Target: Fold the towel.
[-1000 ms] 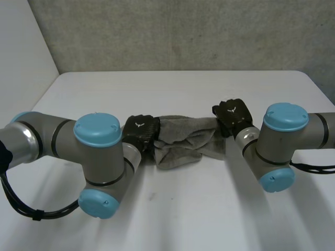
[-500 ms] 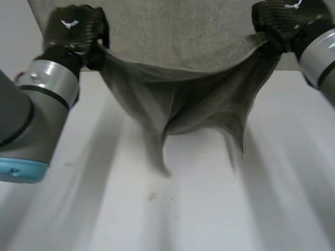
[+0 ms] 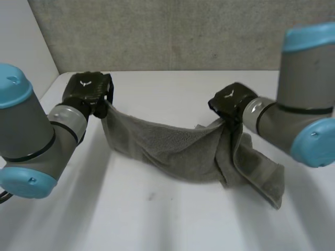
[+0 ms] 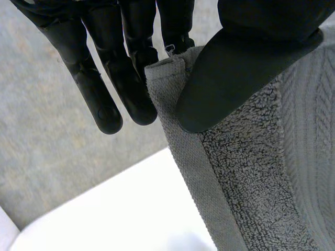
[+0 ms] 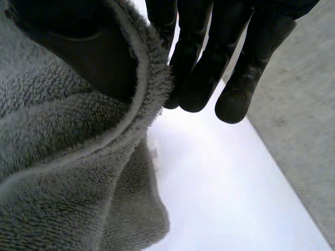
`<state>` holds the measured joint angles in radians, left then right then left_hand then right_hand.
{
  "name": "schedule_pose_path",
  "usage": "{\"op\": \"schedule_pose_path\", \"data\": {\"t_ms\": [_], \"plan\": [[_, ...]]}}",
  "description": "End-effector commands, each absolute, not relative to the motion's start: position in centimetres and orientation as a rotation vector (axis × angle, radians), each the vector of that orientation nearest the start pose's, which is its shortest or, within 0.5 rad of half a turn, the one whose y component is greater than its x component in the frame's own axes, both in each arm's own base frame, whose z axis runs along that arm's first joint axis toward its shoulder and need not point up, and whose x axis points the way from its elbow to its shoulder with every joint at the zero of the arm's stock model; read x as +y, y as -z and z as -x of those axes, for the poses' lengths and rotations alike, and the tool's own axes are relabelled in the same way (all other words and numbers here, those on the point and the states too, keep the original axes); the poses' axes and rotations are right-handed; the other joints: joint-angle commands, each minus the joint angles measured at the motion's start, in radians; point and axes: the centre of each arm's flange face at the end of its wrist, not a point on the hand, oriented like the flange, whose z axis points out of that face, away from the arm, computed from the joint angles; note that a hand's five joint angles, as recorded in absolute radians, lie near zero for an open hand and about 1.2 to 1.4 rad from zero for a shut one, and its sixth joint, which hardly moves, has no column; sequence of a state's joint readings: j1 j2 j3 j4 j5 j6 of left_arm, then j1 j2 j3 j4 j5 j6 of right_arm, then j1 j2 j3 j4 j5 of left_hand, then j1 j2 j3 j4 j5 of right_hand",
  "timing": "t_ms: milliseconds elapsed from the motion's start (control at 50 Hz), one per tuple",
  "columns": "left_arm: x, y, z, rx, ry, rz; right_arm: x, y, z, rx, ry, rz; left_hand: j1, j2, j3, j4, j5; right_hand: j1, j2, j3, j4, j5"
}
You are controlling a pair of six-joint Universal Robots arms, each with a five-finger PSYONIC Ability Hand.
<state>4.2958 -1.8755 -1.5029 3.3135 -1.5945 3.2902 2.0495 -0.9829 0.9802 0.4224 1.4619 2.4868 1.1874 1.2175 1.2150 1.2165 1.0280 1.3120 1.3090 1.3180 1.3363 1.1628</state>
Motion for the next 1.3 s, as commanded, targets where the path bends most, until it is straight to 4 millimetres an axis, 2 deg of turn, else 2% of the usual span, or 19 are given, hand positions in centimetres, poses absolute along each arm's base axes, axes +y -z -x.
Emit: {"op": "schedule_pose_path", "data": {"t_ms": [20, 160, 180, 200, 220, 240, 300, 360, 400, 420, 460, 600, 640, 700, 740, 800, 900, 1100, 1300], "plan": [[-29.6, -21.8, 26.7, 2.380, 2.186, -0.644, -30.8, -20.4, -31.8, 2.109, 1.825, 1.465, 0.209, 0.179, 0.181, 0.180, 0.194, 0.084, 0.087, 0.078, 0.060, 0.059], [-30.6, -21.3, 27.1, 2.329, 2.245, -0.633, -31.0, -19.1, -31.7, 2.114, 1.850, 1.455, 0.209, 0.179, 0.181, 0.180, 0.194, 0.084, 0.087, 0.078, 0.060, 0.059], [-30.6, -21.2, 27.1, 2.325, 2.251, -0.632, -30.9, -18.7, -31.6, 2.133, 1.832, 1.450, 0.209, 0.179, 0.181, 0.180, 0.194, -0.391, -0.388, -0.397, -0.416, -0.417], [-30.7, -21.0, 27.1, 2.325, 2.251, -0.632, -30.9, -18.7, -31.6, 2.133, 1.832, 1.450, 0.209, 0.179, 0.181, 0.180, 0.194, -0.396, -0.393, -0.402, -0.420, -0.421], [-30.7, -21.0, 27.1, 2.325, 2.251, -0.632, -30.7, -18.5, -31.4, 2.149, 1.821, 1.439, 0.209, 0.179, 0.181, 0.180, 0.194, -1.007, -1.004, -1.013, -1.031, -1.032], [-30.7, -20.7, 27.2, 2.329, 2.245, -0.633, -30.5, -18.4, -31.2, 2.178, 1.808, 1.417, 0.209, 0.179, 0.181, 0.180, 0.194, -1.137, -1.135, -1.143, -1.162, -1.163], [-30.7, -20.2, 27.1, 2.340, 2.228, -0.631, -30.2, -18.5, -30.8, 2.218, 1.803, 1.376, 0.209, 0.179, 0.181, 0.180, 0.194, -1.137, -1.135, -1.143, -1.162, -1.163], [-30.8, -20.1, 26.9, 2.344, 2.219, -0.619, -30.1, -19.9, -29.1, 2.296, 1.825, 1.221, 0.209, 0.179, 0.181, 0.180, 0.194, -1.137, -1.135, -1.143, -1.162, -1.163], [-30.8, -19.9, 26.7, 2.347, 2.211, -0.614, -30.3, -21.1, -25.9, 2.383, 1.835, 1.024, 0.209, 0.179, 0.181, 0.180, 0.194, -1.137, -1.135, -1.143, -1.162, -1.163], [-30.9, -19.7, 26.4, 2.352, 2.198, -0.610, -30.3, -21.1, -25.9, 2.384, 1.835, 1.023, 0.209, 0.179, 0.181, 0.180, 0.194, -1.137, -1.135, -1.143, -1.162, -1.163], [-31.1, -19.7, 26.0, 2.354, 2.191, -0.597, -29.8, -22.2, -23.6, 2.411, 1.841, 0.898, 0.209, 0.179, 0.181, 0.180, 0.194, -1.137, -1.135, -1.143, -1.162, -1.163], [-31.5, -19.6, 25.5, 2.360, 2.184, -0.570, -27.9, -21.5, -20.1, 2.481, 1.732, 0.826, 0.209, 0.179, 0.181, 0.180, 0.194, -1.101, -1.098, -1.107, -1.125, -1.126], [-31.5, -19.5, 25.5, 2.361, 2.182, -0.568, -26.4, -21.2, -19.1, 2.493, 1.687, 0.819, 0.209, 0.179, 0.181, 0.180, 0.194, -1.066, -1.063, -1.072, -1.090, -1.091], [-31.4, -19.4, 25.5, 2.366, 2.177, -0.571, -25.4, -20.9, -18.8, 2.497, 1.652, 0.821, 0.209, 0.179, 0.181, 0.180, 0.194, -1.063, -1.060, -1.069, -1.087, -1.088], [-31.3, -19.3, 25.5, 2.368, 2.172, -0.574, -23.2, -19.4, -18.7, 2.504, 1.549, 0.837, 0.209, 0.179, 0.181, 0.180, 0.194, -1.063, -1.060, -1.069, -1.087, -1.088], [-31.3, -19.3, 25.5, 2.368, 2.172, -0.574, -21.5, -18.0, -18.7, 2.507, 1.480, 0.844, 0.209, 0.179, 0.181, 0.180, 0.194, -1.030, -1.028, -1.036, -1.055, -1.056], [-31.3, -19.2, 25.4, 2.371, 2.168, -0.575, -20.3, -16.6, -18.9, 2.453, 1.525, 0.850, 0.209, 0.179, 0.181, 0.180, 0.194, -0.966, -0.963, -0.972, -0.990, -0.991], [-31.1, -18.9, 25.4, 2.381, 2.154, -0.578, -20.2, -15.0, -18.9, 2.411, 1.622, 0.850, 0.209, 0.179, 0.181, 0.180, 0.194, -0.834, -0.831, -0.840, -0.858, -0.859], [-31.1, -18.6, 25.4, 2.390, 2.145, -0.578, -22.1, -12.9, -18.7, 2.418, 1.704, 0.828, 0.209, 0.179, 0.181, 0.180, 0.194, -0.825, -0.822, -0.831, -0.849, -0.850]]}}
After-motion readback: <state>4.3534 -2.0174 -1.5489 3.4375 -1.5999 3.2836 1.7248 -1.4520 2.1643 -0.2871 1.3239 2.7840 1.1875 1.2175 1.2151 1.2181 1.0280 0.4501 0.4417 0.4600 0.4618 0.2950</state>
